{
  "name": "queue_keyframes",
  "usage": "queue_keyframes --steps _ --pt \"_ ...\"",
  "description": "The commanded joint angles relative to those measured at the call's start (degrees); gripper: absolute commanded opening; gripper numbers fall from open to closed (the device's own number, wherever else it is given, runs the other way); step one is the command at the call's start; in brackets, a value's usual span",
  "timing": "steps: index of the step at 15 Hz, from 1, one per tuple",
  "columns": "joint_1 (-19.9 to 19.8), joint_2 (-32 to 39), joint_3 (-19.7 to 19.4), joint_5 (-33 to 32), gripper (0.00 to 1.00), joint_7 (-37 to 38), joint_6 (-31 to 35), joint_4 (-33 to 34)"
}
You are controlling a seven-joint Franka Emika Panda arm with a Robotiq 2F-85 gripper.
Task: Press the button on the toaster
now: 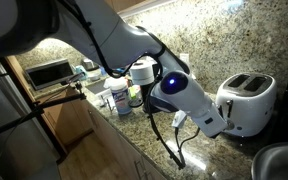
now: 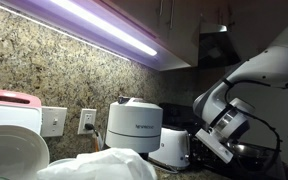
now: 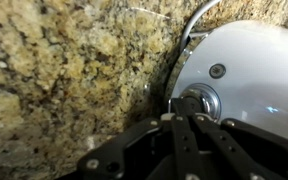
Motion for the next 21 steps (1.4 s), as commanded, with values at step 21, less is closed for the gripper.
queue_keyframes --steps 21 --pt "-0.3 2.1 1.5 1.1 0.0 -1.0 3.1 3.9"
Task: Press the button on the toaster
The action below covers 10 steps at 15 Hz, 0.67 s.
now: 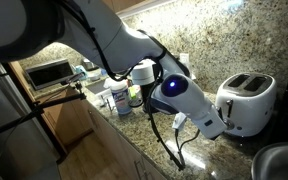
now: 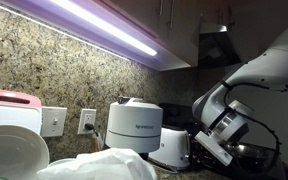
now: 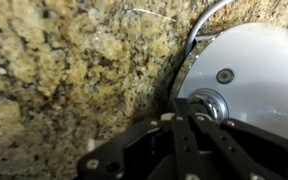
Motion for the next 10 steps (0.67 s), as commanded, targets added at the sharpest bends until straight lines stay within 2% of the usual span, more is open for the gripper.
queue_keyframes --steps 1,5,10 --pt "-0.6 0.6 1.8 1.2 0.0 -1.0 3.2 3.2" --pt "-0.6 0.6 2.1 0.7 0.0 -0.6 4.7 3.9" --pt "-0.1 0.1 1.0 -0.2 0.0 -0.3 2.9 1.8"
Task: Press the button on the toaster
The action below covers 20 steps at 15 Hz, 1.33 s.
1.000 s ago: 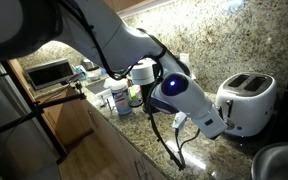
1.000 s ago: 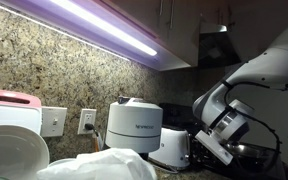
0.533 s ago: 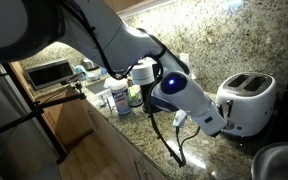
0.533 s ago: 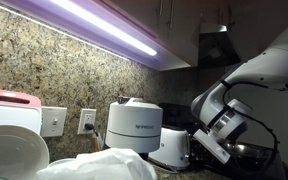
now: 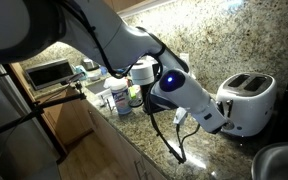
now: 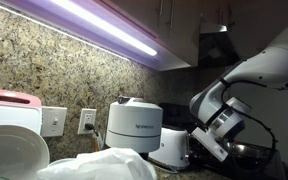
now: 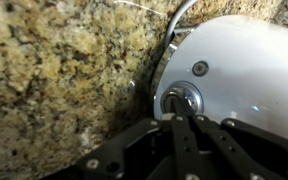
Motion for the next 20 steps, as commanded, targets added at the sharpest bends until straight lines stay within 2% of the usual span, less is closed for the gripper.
queue_keyframes --steps 1,20 --pt "0.2 -0.3 -0.6 -0.3 0.0 0.0 -0.5 -1.0" --pt "0.4 -0.1 -1.6 -0.6 0.0 0.2 -0.6 -1.0"
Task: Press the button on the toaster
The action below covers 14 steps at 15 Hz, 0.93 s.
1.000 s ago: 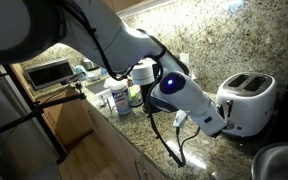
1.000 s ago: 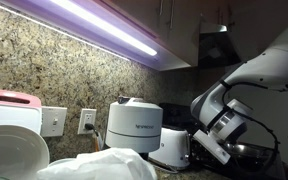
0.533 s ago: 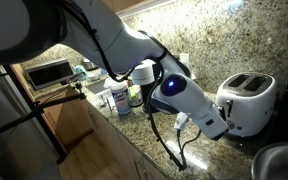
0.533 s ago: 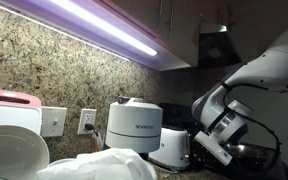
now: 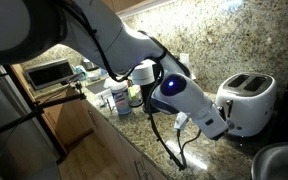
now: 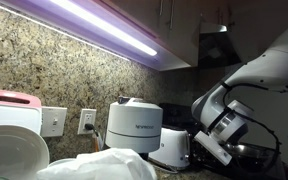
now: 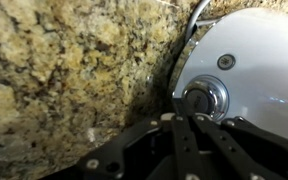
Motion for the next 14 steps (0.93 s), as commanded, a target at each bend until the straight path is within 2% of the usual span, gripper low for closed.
queue_keyframes --steps 1,14 --pt "0.1 -0.3 -0.1 -0.5 0.0 -0.2 -0.3 0.8" --pt "0.1 0.1 0.0 -1.1 0.0 0.0 -2.6 2.0"
